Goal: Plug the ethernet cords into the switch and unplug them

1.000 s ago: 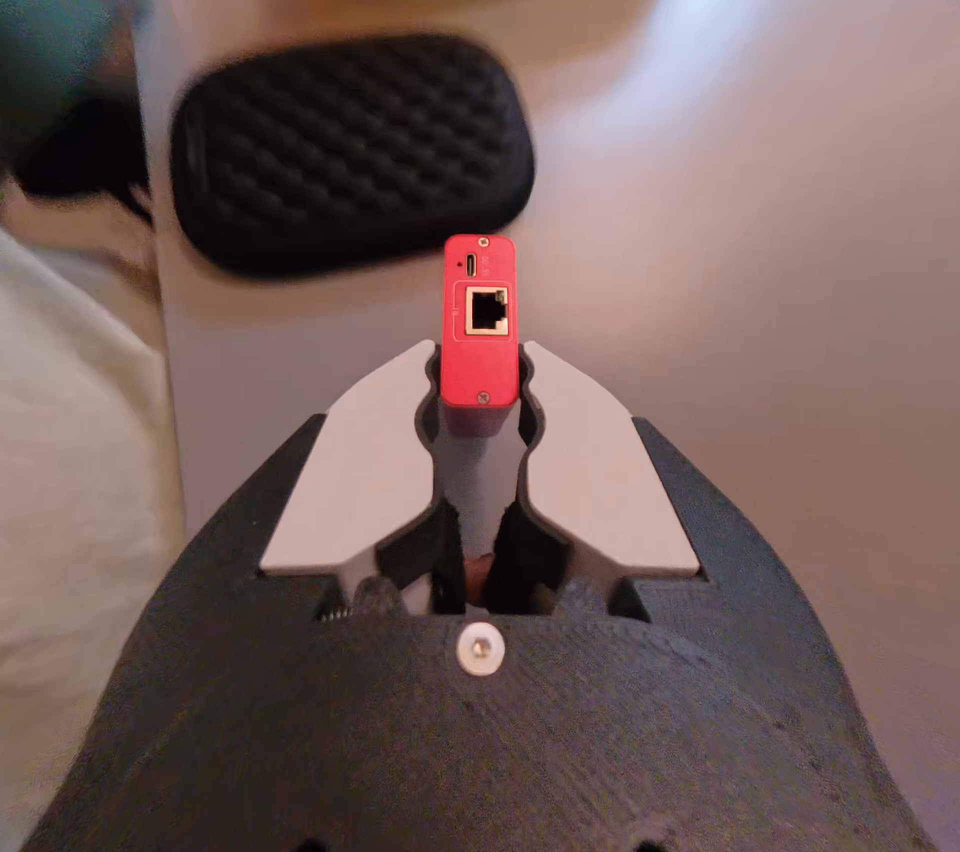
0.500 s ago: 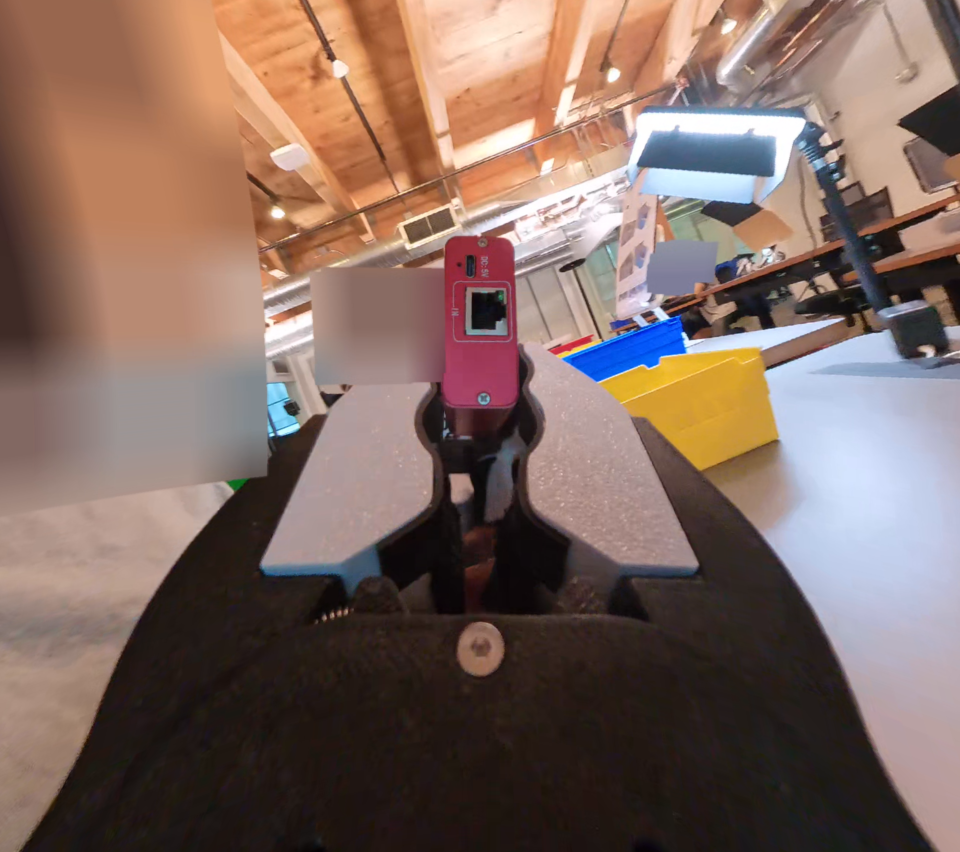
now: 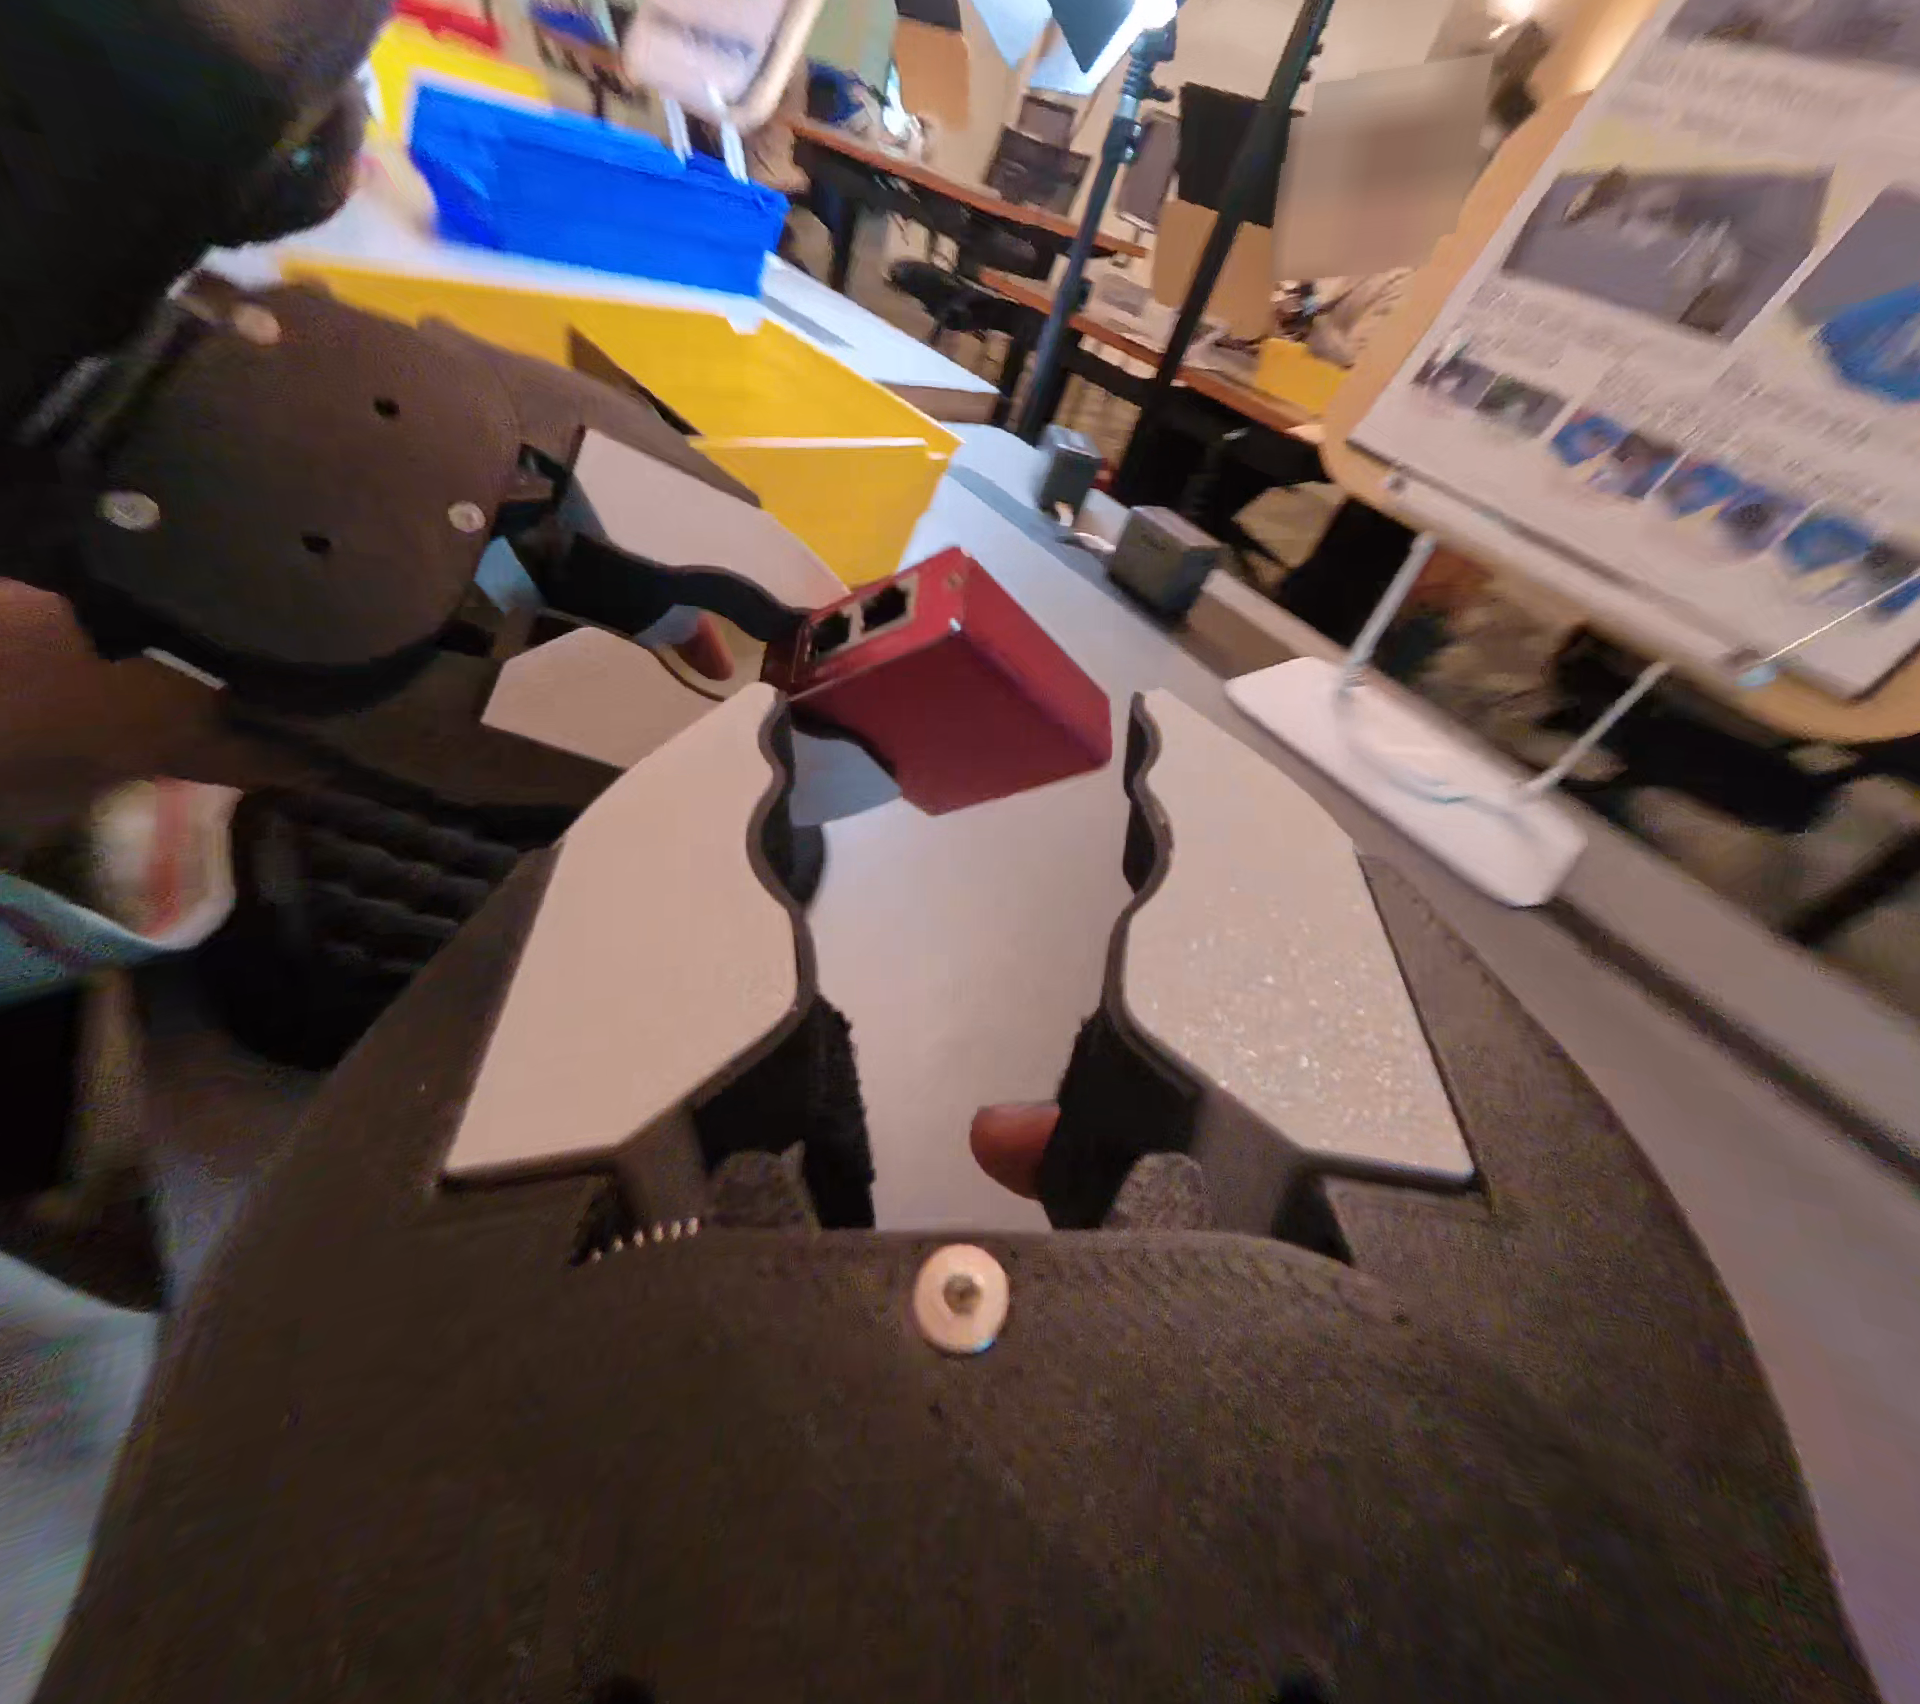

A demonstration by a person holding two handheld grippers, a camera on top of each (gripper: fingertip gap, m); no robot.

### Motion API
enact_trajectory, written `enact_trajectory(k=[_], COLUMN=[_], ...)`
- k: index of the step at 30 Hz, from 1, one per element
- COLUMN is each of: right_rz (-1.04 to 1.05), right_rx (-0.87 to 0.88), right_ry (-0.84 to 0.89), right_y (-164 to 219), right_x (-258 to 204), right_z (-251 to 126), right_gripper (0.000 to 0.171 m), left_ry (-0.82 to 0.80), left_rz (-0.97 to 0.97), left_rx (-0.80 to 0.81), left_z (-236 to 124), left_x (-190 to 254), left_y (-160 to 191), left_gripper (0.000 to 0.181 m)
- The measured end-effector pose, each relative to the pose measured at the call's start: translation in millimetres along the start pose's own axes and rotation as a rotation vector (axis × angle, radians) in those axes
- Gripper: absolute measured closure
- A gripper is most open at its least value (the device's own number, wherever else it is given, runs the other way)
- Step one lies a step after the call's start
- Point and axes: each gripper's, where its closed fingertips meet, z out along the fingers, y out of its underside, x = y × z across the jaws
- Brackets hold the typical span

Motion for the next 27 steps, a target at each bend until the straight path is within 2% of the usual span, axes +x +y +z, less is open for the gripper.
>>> enact_trajectory(k=[6, 8, 11, 13, 15, 16, 19, 21, 23, 25, 27], right_rz=[-0.661, -0.877, -1.007, -0.98, -0.825, -0.73, -0.462, -0.364, -0.316, -0.241, -0.105], right_rx=[-0.19, -0.228, -0.262, -0.219, -0.131, -0.044, 0.243, 0.342, 0.378, 0.345, 0.271], right_ry=[-0.053, -0.1, -0.238, -0.297, -0.368, -0.409, -0.578, -0.662, -0.691, -0.694, -0.584], right_y=[24, 29, 40, 40, 34, 26, -4, -13, -15, -12, -10], right_x=[-3, -4, -15, -18, -18, -19, -30, -34, -33, -28, -11], right_z=[2, 1, 3, 0, -8, -14, -40, -51, -55, -53, -40], right_gripper=[0.11, 0.117, 0.128, 0.136, 0.144, 0.144, 0.144, 0.144, 0.144, 0.144, 0.133], left_ry=[-0.019, -0.007, 0.056, 0.082, 0.057, 0.062, 0.24, 0.314, 0.333, 0.297, 0.15], left_rz=[0.292, 0.37, 0.42, 0.436, 0.458, 0.443, 0.28, 0.174, 0.174, 0.219, 0.233], left_rx=[-0.121, -0.162, -0.139, -0.102, 0.042, 0.143, 0.418, 0.525, 0.598, 0.578, 0.534], left_z=[0, 0, -2, -3, -6, -8, -21, -29, -37, -34, -27], left_x=[11, 15, 30, 34, 32, 33, 53, 59, 64, 63, 48], left_y=[11, 15, 11, 6, -10, -20, -40, -51, -58, -57, -57], left_gripper=[0.154, 0.154, 0.154, 0.153, 0.15, 0.143, 0.13, 0.132, 0.138, 0.139, 0.152])
